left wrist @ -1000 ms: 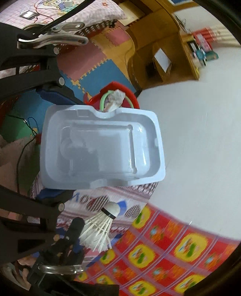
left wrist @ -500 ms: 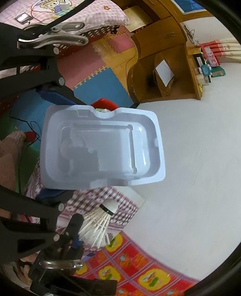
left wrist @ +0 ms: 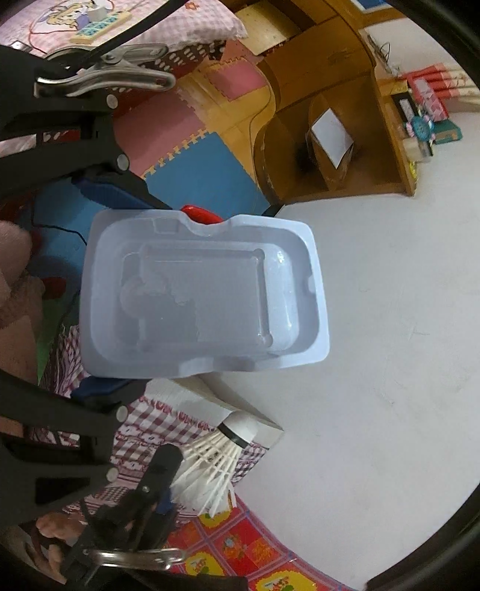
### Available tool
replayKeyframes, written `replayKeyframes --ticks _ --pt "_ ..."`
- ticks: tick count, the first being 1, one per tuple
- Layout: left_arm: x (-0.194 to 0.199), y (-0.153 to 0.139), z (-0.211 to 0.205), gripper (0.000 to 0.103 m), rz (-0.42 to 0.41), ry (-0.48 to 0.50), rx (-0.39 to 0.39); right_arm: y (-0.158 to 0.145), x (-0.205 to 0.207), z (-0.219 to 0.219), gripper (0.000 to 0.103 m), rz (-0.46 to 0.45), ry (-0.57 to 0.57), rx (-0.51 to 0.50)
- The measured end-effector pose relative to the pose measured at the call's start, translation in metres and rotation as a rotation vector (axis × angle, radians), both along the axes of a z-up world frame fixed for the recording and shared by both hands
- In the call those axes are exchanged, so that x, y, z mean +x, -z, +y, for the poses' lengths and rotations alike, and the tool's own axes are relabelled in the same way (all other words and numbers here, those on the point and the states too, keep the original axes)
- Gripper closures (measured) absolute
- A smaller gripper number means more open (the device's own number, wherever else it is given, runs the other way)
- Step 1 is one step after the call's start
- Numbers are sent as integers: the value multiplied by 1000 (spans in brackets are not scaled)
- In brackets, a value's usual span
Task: Collect trash
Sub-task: 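Lift the tray with the left gripper while the right gripper carries the shuttlecock over the bucket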
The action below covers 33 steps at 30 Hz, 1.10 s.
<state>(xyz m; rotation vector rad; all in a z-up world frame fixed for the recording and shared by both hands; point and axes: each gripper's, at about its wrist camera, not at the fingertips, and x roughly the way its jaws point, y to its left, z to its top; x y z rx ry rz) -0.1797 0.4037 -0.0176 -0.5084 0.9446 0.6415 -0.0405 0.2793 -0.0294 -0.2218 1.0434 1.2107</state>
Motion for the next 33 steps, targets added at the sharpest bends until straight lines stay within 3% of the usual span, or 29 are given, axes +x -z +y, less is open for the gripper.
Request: replayKeyframes --ticks 7,19,28,33 --pt "23 29 41 27 14 98 -42 10 -9 30 70 -30 110 -37" --pt "77 100 135 27 134 406 -84 56 -19 108 70 -10 466 -134" --pt "119 173 158 27 175 562 -115 93 -25 155 70 -83 582 -232" --pt "143 216 159 27 194 633 -157 122 -17 159 70 -51 612 -284"
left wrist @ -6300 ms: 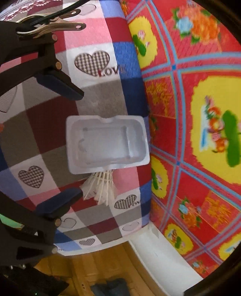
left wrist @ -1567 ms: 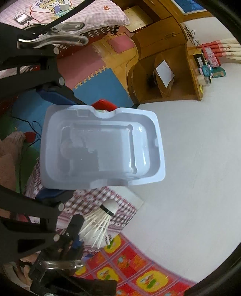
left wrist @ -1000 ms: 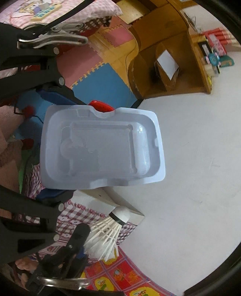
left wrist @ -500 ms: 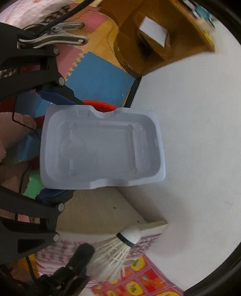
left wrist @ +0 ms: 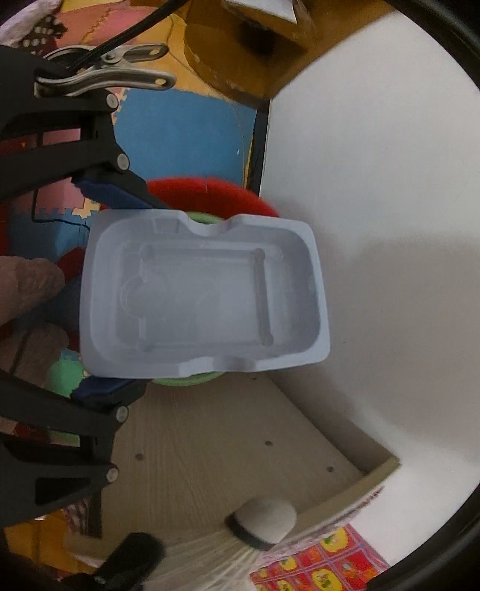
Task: Collect trash
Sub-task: 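Lift the tray with the left gripper while the right gripper carries the shuttlecock over the bucket, then open both grippers to drop the tray and shuttlecock into the red bucket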
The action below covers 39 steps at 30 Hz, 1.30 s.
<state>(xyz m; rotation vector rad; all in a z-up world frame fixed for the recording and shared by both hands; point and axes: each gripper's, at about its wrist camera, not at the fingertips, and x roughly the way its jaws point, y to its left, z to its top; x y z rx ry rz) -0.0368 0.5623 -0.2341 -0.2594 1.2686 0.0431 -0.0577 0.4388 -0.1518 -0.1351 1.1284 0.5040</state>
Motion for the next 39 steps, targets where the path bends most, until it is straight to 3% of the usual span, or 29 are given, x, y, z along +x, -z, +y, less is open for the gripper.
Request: replayKeyframes --ticks 7,14,18,28,39 --pt "29 59 -7 26 50 84 11 40 15 13 70 60 53 -35" --pt "47 97 -15 22 112 116 14 64 24 22 70 84 70 -44" --pt "48 105 -9 10 112 88 -47 69 24 16 70 95 89 -39" --pt "51 111 4 9 136 70 -48 75 29 19 69 113 92 -67" --pt "37 110 26 9 148 -5 -55 112 50 26 66 157 159 -118"
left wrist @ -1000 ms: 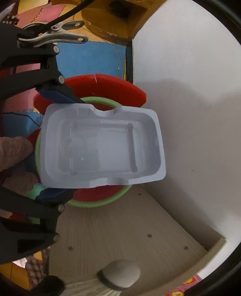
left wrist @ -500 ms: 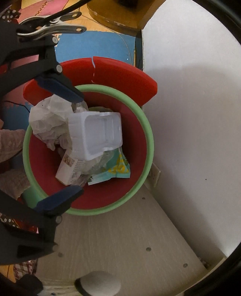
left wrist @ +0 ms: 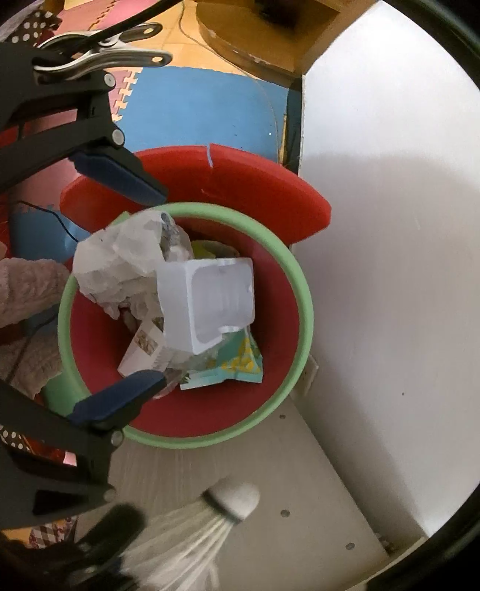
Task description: Collect trash
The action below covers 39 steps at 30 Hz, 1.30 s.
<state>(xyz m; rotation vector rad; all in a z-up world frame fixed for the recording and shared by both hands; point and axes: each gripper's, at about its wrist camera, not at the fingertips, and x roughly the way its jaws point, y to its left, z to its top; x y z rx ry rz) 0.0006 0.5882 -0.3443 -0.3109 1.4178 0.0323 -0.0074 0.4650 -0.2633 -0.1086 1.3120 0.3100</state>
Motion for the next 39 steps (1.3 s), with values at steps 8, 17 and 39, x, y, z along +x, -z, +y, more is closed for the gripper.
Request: replayKeyframes --ticks 8,17,39 --pt "-9 -5 5 9 -7 -21 -16 17 9 -2 49 39 9 -3" --pt "-23 -19 8 9 -14 -52 -30 -9 2 6 45 -18 -46 -22" --pt "-70 -124 -18 10 -84 -97 0 -107 -47 -12 45 -149 -131 -30"
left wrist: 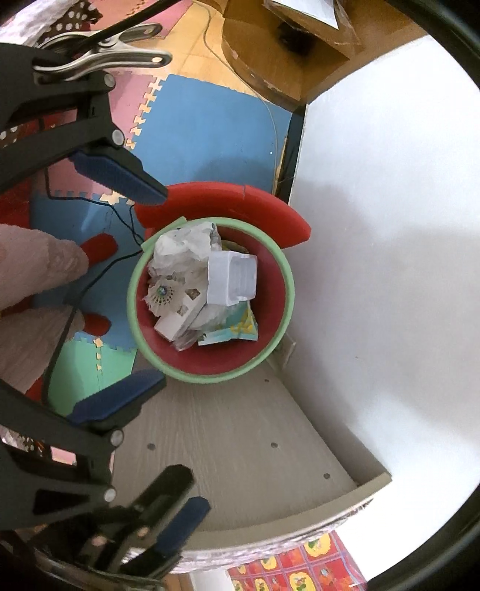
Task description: Collect trash
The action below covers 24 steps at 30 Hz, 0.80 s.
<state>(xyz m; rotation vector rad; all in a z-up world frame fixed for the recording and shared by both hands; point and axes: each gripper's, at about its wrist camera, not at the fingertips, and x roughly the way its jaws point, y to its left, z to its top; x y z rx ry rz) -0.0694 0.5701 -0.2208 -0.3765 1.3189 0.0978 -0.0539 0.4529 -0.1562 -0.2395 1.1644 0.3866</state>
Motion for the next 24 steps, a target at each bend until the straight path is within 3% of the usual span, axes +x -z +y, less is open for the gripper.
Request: replayKeyframes --ticks 7,24 --pt "-5 -13 -11 10 -7 3 18 -9 -10 -14 45 -13 -7 -1" --pt "-9 -14 -26 11 21 29 61 -5 -11 -25 45 7 30 -1"
